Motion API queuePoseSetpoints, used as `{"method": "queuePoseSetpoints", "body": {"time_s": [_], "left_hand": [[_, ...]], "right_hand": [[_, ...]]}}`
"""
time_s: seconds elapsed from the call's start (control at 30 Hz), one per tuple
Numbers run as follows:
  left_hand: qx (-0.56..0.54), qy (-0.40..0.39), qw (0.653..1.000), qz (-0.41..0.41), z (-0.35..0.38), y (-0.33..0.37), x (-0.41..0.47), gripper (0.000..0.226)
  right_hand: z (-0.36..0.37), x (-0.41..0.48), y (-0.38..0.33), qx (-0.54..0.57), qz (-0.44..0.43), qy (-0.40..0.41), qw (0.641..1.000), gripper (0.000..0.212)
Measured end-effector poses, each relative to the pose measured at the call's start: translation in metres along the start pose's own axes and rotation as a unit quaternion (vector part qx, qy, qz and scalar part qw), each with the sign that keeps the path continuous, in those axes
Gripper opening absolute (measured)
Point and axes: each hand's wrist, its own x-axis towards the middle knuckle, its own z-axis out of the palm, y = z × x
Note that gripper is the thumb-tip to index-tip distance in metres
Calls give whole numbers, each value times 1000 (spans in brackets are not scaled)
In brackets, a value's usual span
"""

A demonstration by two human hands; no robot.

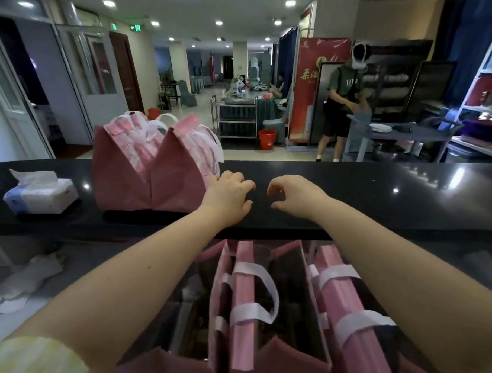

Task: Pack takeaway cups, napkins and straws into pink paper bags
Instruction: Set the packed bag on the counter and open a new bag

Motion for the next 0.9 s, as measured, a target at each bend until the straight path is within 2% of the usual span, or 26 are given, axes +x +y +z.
{"method": "queuePoseSetpoints", "body": {"time_s": [0.13,0.33,0.47,0.53,0.67,0.77,0.9], "left_hand": [[10,-24,999,-34,-7,56,-3,37],[-98,-26,990,-99,-18,152,-38,31],[-168,-30,976,-136,-21,207,-74,23],[-194,-37,967,-161,-21,229,-89,21],[-241,-19,948,-210,-26,259,-116,18],[-317,23,917,-240,-30,268,-136,18],[-405,5,880,-248,-35,275,-162,33]], "right_hand": [[-18,-35,45,4,-30,-29,999,31],[-23,-96,102,64,-50,-87,993,36],[-7,-132,133,29,-23,-142,989,39],[2,-147,144,49,13,-146,988,39],[15,-170,156,182,60,-76,979,34],[18,-187,161,269,98,-14,958,37],[23,-211,166,324,139,34,935,30]]}}
